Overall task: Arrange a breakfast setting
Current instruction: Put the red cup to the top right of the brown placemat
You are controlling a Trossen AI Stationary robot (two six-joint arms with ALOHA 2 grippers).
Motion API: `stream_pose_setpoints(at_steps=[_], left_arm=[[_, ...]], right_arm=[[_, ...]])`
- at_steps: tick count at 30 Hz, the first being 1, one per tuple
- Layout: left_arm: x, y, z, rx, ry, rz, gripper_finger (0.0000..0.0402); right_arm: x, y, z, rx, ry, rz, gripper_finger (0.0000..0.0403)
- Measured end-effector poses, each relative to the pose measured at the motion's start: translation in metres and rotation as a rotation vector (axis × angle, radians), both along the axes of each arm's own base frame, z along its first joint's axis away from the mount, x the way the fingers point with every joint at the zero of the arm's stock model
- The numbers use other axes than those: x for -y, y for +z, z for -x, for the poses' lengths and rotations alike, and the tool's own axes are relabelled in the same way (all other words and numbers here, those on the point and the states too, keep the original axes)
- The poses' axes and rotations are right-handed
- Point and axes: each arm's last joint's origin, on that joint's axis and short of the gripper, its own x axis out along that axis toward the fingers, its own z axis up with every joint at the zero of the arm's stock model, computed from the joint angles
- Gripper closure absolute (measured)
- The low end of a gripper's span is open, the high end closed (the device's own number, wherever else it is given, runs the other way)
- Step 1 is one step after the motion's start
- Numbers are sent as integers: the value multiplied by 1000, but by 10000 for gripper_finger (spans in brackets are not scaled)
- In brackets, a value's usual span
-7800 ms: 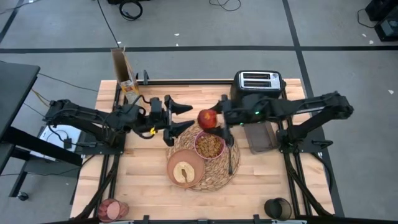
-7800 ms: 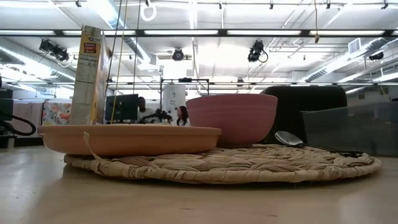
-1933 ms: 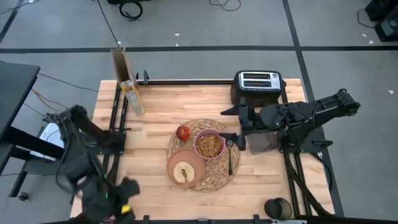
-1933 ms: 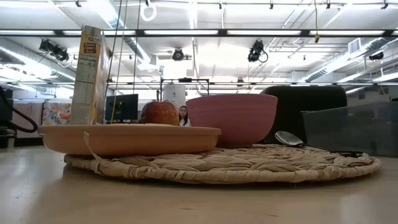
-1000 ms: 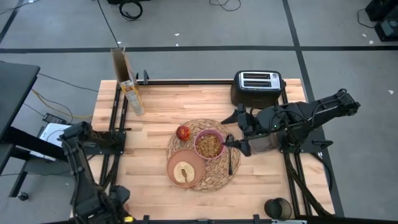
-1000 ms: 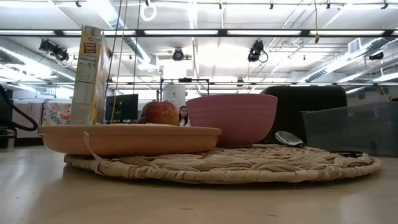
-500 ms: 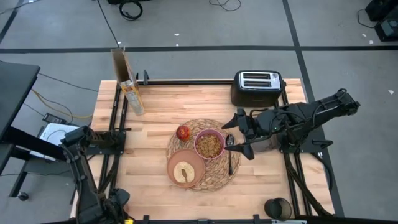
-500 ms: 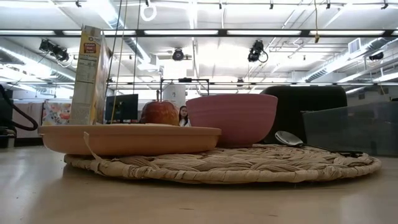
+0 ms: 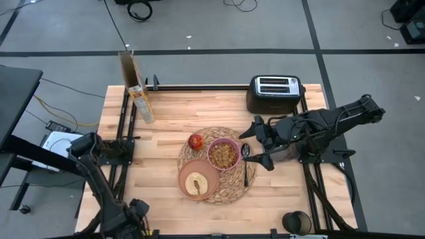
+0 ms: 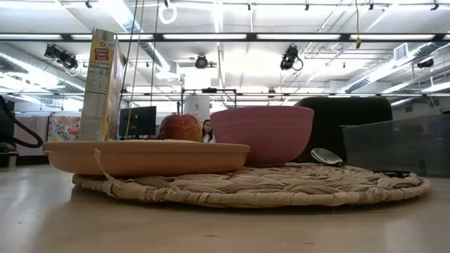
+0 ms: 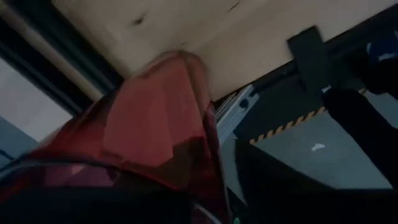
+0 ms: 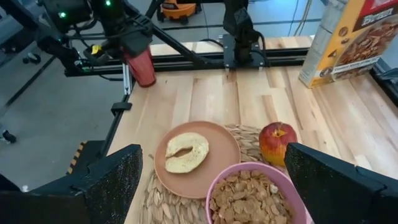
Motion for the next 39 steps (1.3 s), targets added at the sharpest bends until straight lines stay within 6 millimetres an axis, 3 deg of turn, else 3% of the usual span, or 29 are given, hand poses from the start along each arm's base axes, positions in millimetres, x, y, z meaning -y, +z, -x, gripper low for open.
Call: stream_pose_setpoints(at_steps=[4,10,16,20,25,32,39], left_arm=[[-5,3,-10,15,-29,26,381],[-21,20,-28,63,-46,57,389],[-64,83,-57,128,-119,48,390],[-102,122,-78,236,-147,30,391],[-143,147,-105,412,-180,-14,391],[-187,149,-127,473,-201,-122,391],[-212,148,-137,486,-135,-179,391]], right_arm=[[5,6,11,9,-14,2,16],[13,13,29,10,-20,31,26],[11,1,24,4,-27,51,20],[5,-26,-3,26,10,12,6],[2,-48,-55,138,62,16,4],[1,-75,-107,166,32,41,3],[20,-104,-138,181,-32,29,3]])
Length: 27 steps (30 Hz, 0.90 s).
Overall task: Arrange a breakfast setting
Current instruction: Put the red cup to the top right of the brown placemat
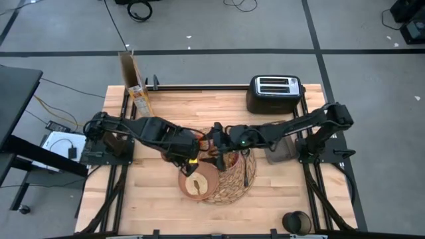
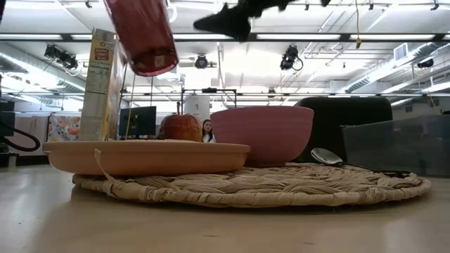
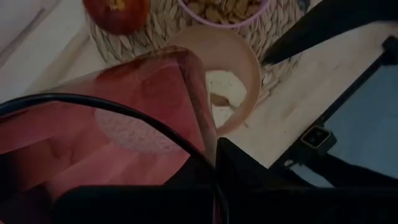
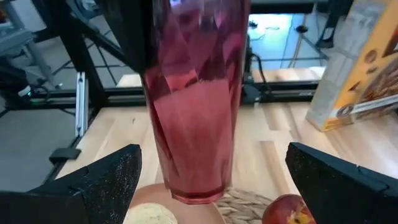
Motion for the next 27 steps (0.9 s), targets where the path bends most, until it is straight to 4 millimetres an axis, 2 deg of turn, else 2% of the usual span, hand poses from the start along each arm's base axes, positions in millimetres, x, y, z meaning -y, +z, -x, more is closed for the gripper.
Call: stream_pose_setpoints(at_steps=[8,14,17,22,27], left_arm=[[-25,20,0,73,88,-21,391],[-38,20,-9,123,85,-48,391],[-40,19,-17,164,67,-61,391],[-42,19,-19,177,61,-66,391],[-42,18,-15,135,53,-63,391]], right_arm=[[16,-26,-26,74,127,-35,3],[31,-30,-44,69,111,-21,3],[34,-28,-45,60,110,-10,3],[38,-28,-44,46,117,18,7],[39,-31,-44,21,117,23,44]])
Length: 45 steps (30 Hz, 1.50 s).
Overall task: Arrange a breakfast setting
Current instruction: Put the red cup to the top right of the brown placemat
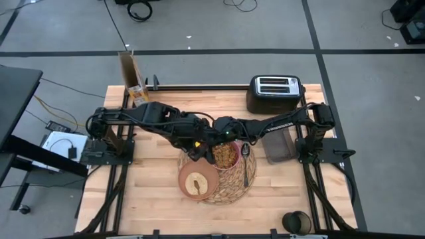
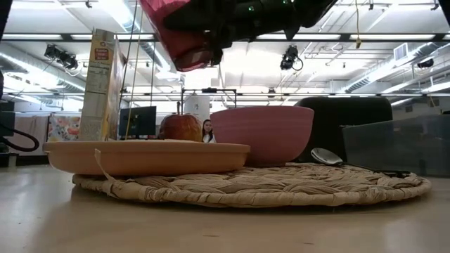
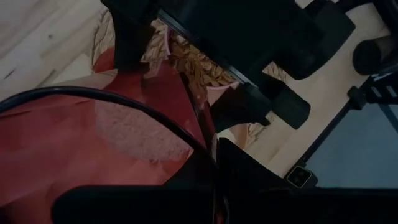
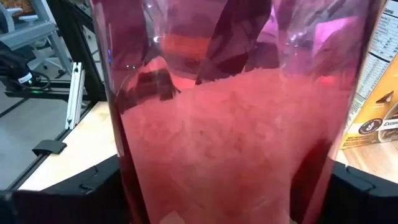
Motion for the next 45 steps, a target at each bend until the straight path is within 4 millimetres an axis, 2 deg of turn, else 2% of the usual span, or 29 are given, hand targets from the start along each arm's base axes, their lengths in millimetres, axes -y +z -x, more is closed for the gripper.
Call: stream_pose_setpoints(at_steps=[3,9,13,16,19,22,25,28,30,32,37,41,45], left_arm=[[0,0,0,-2,-13,1,391],[-1,0,-1,7,-23,-10,386],[-2,2,-1,27,-24,-22,326],[-2,10,7,52,-25,-18,267],[-2,25,22,124,-26,-24,213],[0,43,42,217,-19,-89,178],[6,61,68,321,43,-245,168],[13,66,81,377,91,-324,172],[17,57,77,373,87,-314,181],[22,43,63,379,61,-303,190],[26,1,25,443,-25,-246,202],[9,-41,7,425,16,-271,202],[-24,-70,2,458,8,-322,202]], right_arm=[[0,0,0,3,0,0,65],[0,0,0,6,-12,1,65],[-4,5,3,8,-47,18,65],[-4,12,11,28,-87,44,65],[-2,16,25,32,-126,54,65],[2,11,46,1,-205,65,65],[10,5,73,-11,-325,92,65],[20,-8,102,-46,-460,113,65],[27,-19,120,-56,-546,123,65],[38,-30,132,-49,-619,104,65],[64,-59,147,-72,-718,74,65],[78,-69,150,-49,-718,45,65],[82,-83,151,-66,-682,37,65]])
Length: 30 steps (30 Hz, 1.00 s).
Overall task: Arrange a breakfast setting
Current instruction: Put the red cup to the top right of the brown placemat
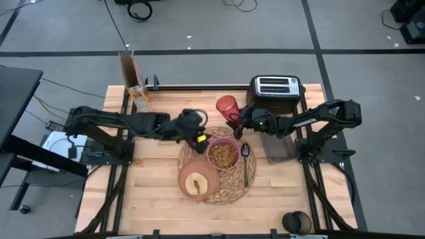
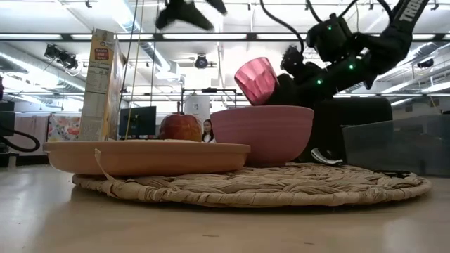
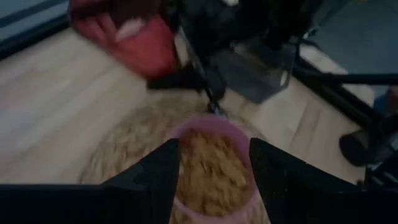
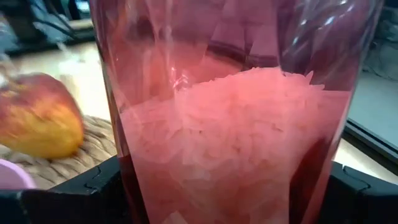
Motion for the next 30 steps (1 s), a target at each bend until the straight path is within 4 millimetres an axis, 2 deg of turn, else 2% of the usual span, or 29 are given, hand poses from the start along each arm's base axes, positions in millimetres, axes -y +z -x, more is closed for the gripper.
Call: stream_pose_setpoints(at_steps=[2,8,11,15,19,25,30], left_arm=[[-22,-10,1,24,-21,-11,202],[-98,-58,17,36,-83,-102,176],[-125,-88,15,91,-186,-153,157],[-153,-129,6,128,-264,-124,135],[-170,-152,-12,240,-356,-200,118],[-185,-183,-34,236,-389,-195,111],[-191,-179,-49,286,-431,-253,111]], right_arm=[[1,-2,0,34,8,5,65],[6,-7,7,80,-11,14,65],[11,-9,7,87,-5,8,65],[18,-12,8,91,-4,1,65],[23,-18,9,56,3,-5,65],[28,-19,11,29,14,18,65],[30,-22,13,-20,33,32,65]])
